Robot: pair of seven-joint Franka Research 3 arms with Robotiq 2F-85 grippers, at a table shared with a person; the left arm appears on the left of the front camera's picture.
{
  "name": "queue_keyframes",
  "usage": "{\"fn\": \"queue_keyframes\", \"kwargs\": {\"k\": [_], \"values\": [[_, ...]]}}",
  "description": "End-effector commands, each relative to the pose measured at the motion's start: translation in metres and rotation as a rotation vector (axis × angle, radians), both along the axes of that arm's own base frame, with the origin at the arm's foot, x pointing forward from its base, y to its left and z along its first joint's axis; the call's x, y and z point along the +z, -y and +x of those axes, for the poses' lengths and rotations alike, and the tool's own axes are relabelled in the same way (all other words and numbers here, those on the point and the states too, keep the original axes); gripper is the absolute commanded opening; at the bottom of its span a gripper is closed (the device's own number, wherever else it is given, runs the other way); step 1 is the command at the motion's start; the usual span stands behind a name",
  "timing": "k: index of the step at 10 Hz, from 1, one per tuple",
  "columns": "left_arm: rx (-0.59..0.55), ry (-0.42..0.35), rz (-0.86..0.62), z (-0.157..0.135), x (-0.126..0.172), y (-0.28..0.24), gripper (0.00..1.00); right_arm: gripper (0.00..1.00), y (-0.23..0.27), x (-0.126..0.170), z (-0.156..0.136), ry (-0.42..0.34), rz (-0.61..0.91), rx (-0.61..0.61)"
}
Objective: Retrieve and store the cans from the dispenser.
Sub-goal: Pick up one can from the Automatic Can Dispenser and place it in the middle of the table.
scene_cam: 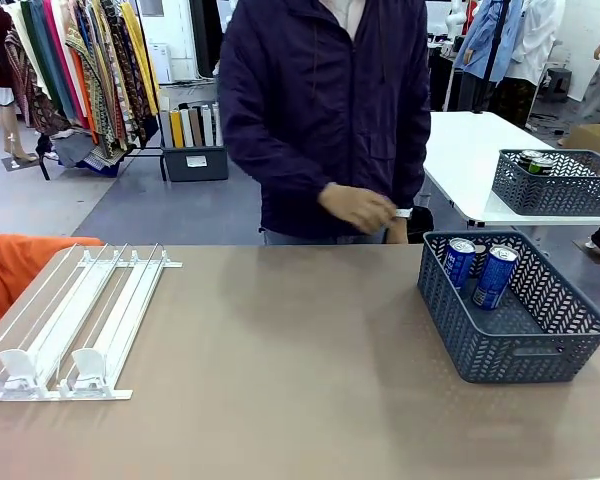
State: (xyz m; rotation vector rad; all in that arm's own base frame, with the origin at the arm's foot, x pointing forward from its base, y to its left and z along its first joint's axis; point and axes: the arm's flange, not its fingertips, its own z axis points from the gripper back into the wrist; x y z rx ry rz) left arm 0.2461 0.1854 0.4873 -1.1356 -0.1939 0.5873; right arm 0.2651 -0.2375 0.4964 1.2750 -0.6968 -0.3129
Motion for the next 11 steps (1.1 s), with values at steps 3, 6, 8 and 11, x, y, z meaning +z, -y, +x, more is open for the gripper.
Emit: {"fn": "queue_keyframes", "kwargs": {"k": [3,6,8,11], "values": [[-0.001,0.010,-0.010,-0.0005,0.0016,0.0006,1.00,1.00,-0.0007,0.0015,0.0021,0.033,0.002,-0.001],[-0.001,0.010,-0.010,-0.0005,0.0016,0.0006,1.00,1.00,-0.0007,0.0015,0.0021,0.033,0.002,-0.001],[-0.001,0.010,-0.010,-0.0005,0.0016,0.0006,1.00,1.00,-0.0007,0.0015,0.0021,0.033,0.002,-0.001],[-0.001,0.010,-0.010,-0.0005,0.0016,0.0006,1.00,1.00,-0.0007,0.0015,0.0021,0.033,0.002,-0.001]]}}
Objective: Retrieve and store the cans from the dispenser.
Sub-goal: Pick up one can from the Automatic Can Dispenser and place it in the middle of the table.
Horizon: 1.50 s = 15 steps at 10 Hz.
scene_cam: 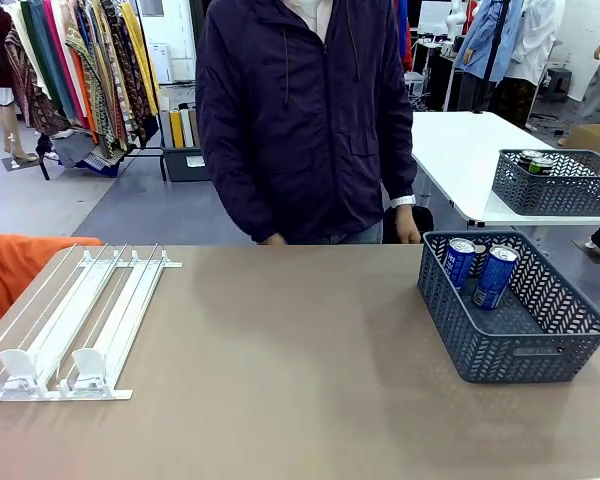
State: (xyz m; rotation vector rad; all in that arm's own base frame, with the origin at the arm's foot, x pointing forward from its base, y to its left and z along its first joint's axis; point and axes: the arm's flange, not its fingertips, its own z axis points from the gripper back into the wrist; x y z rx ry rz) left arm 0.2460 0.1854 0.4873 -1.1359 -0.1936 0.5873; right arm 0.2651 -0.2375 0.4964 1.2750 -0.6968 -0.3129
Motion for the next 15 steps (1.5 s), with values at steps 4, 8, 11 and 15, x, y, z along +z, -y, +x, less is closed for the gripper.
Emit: {"fn": "queue_keyframes", "kwargs": {"k": [4,8,11,15], "values": [[-0.001,0.010,-0.009,-0.0004,0.0016,0.0006,1.00,1.00,-0.0007,0.0015,0.0021,0.033,0.002,-0.002],[-0.001,0.010,-0.009,-0.0004,0.0016,0.0006,1.00,1.00,-0.0007,0.0015,0.0021,0.033,0.002,-0.002],[-0.001,0.010,-0.009,-0.0004,0.0016,0.0006,1.00,1.00,-0.0007,0.0015,0.0021,0.033,0.002,-0.002],[-0.001,0.010,-0.009,-0.0004,0.0016,0.0006,1.00,1.00,-0.0007,0.0015,0.0021,0.033,0.002,-0.002]]}}
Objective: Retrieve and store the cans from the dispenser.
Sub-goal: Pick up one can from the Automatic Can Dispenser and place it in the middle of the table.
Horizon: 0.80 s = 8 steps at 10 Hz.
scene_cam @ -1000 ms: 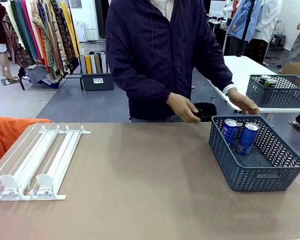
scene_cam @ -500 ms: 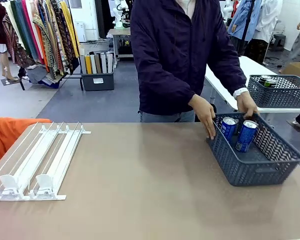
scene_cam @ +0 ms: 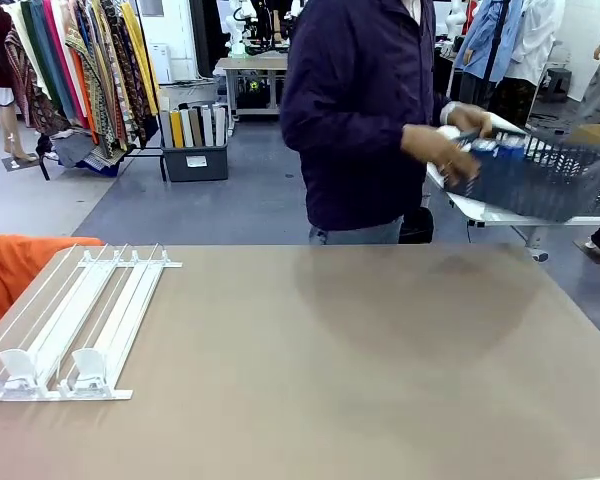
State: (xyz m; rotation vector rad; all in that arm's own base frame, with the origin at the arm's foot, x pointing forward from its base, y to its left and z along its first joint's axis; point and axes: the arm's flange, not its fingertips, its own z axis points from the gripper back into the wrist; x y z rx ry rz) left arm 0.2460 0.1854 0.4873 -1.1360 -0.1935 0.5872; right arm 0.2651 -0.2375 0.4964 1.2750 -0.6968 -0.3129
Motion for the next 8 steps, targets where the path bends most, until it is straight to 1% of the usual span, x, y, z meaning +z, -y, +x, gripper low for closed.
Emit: {"fn": "queue_keyframes", "kwargs": {"k": [1,8], "values": [[-0.001,0.010,-0.009,-0.0004,0.0016,0.0006,1.00,1.00,-0.0007,0.0015,0.0021,0.033,0.002,-0.002],[-0.001,0.010,-0.009,-0.0004,0.0016,0.0006,1.00,1.00,-0.0007,0.0015,0.0021,0.033,0.002,-0.002]]}}
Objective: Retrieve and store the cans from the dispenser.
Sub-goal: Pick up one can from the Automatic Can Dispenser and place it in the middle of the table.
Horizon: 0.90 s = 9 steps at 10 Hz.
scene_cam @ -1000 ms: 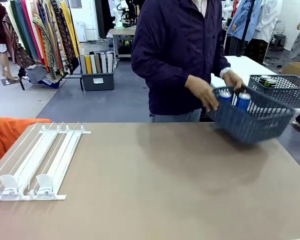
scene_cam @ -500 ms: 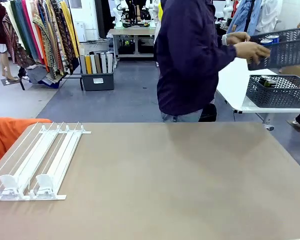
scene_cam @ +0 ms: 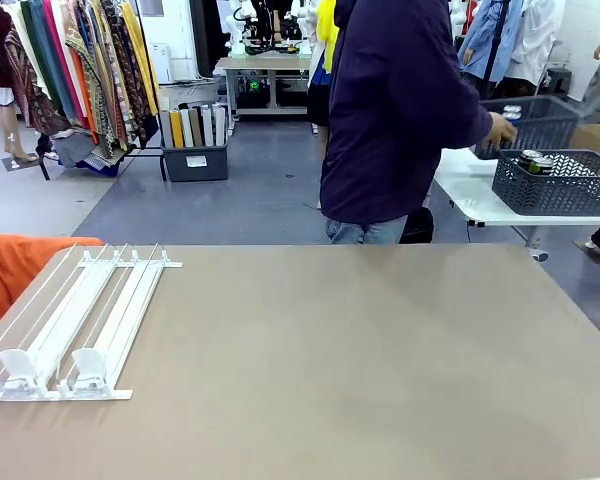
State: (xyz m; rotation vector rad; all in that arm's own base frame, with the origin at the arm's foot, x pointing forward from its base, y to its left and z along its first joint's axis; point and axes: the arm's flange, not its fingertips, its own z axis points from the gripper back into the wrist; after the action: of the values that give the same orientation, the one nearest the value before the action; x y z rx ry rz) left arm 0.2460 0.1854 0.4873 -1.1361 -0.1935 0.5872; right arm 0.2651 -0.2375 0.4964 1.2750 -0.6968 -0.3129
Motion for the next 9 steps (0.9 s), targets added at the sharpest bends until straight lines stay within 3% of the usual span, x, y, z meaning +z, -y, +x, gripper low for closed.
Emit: {"fn": "queue_keyframes", "kwargs": {"k": [1,9], "values": [[-0.001,0.010,-0.009,-0.0004,0.0016,0.0006,1.00,1.00,-0.0007,0.0015,0.0021,0.033,0.002,-0.002],[-0.001,0.010,-0.009,-0.0004,0.0016,0.0006,1.00,1.00,-0.0007,0.0015,0.0021,0.033,0.002,-0.002]]}}
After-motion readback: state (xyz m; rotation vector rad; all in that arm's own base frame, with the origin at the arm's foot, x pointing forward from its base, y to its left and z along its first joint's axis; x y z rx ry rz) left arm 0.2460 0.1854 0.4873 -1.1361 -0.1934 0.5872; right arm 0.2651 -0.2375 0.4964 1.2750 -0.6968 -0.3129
